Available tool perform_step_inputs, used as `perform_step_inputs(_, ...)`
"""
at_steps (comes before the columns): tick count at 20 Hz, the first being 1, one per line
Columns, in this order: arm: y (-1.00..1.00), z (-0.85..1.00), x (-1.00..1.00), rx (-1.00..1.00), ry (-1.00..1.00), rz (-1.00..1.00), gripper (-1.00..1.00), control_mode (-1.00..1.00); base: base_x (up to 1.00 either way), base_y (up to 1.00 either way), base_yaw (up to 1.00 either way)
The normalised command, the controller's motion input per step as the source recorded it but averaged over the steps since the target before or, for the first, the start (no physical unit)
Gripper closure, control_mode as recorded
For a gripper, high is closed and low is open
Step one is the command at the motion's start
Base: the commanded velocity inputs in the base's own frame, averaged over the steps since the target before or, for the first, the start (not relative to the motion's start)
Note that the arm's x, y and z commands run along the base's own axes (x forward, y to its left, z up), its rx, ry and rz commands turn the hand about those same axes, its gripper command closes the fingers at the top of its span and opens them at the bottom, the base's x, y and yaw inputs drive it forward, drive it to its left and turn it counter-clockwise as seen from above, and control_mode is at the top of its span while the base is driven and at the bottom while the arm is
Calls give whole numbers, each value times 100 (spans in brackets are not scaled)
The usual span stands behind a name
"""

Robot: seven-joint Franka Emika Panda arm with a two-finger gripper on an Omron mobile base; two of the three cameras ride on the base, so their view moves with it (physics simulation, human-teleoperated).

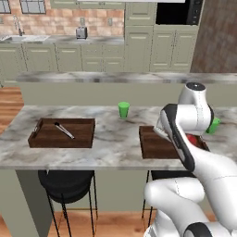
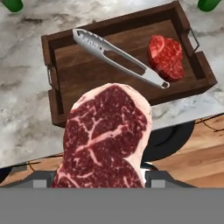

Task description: Gather the tomato and lemon from the fridge and place them on a tray on the dining counter. Then gather the steaks from the fridge and place them on the other tray.

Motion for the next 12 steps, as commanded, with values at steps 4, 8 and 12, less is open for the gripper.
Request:
perform_step_inputs(4,-15,-30,42,1,0,-3,100,-100,0,0,0)
perform_step_inputs(8,-13,-32,43,0,1,-3,100,-100,0,0,0)
perform_step_inputs(12,-10,-33,44,0,2,-2,100,-100,0,0,0)
